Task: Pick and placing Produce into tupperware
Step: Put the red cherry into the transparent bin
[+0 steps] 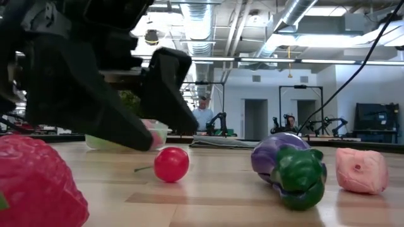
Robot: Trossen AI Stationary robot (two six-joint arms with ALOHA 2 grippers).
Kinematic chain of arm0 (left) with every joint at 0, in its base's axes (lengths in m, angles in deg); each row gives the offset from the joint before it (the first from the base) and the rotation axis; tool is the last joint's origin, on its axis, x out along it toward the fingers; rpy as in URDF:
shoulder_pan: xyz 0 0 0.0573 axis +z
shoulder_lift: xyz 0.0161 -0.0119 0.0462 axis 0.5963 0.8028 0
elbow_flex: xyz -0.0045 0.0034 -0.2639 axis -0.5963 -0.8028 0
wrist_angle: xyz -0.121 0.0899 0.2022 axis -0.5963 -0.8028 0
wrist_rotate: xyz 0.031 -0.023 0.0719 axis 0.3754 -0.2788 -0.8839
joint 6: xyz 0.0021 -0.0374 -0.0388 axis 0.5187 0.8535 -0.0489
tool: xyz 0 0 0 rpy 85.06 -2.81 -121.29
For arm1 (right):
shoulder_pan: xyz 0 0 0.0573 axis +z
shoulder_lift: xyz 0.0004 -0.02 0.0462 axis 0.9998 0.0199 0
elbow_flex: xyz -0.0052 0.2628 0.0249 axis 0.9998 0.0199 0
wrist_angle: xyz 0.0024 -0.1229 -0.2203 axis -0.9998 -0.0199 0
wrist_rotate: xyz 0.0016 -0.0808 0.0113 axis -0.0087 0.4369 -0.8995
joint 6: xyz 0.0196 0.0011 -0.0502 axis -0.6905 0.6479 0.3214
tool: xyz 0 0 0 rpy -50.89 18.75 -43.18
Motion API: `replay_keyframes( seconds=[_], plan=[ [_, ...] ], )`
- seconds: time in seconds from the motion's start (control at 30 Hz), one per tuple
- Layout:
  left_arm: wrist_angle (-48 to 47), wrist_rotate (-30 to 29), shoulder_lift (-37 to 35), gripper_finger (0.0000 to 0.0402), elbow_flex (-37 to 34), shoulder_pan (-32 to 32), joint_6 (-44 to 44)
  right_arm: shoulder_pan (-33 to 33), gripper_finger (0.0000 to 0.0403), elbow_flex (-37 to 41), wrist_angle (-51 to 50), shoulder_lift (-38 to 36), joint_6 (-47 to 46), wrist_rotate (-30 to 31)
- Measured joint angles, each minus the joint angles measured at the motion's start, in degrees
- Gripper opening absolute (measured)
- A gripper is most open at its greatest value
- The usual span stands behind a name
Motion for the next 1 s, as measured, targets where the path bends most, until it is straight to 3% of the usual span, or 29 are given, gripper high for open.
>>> replay_keyframes(
  seconds=[1.0],
  plan=[
    [-2.02, 3.76, 4.03, 0.0221, 2.97, 1.49, 0.26, 0.12, 0.0244, 0.0, -0.04, 0.0, -0.23, 0.0]
  ],
)
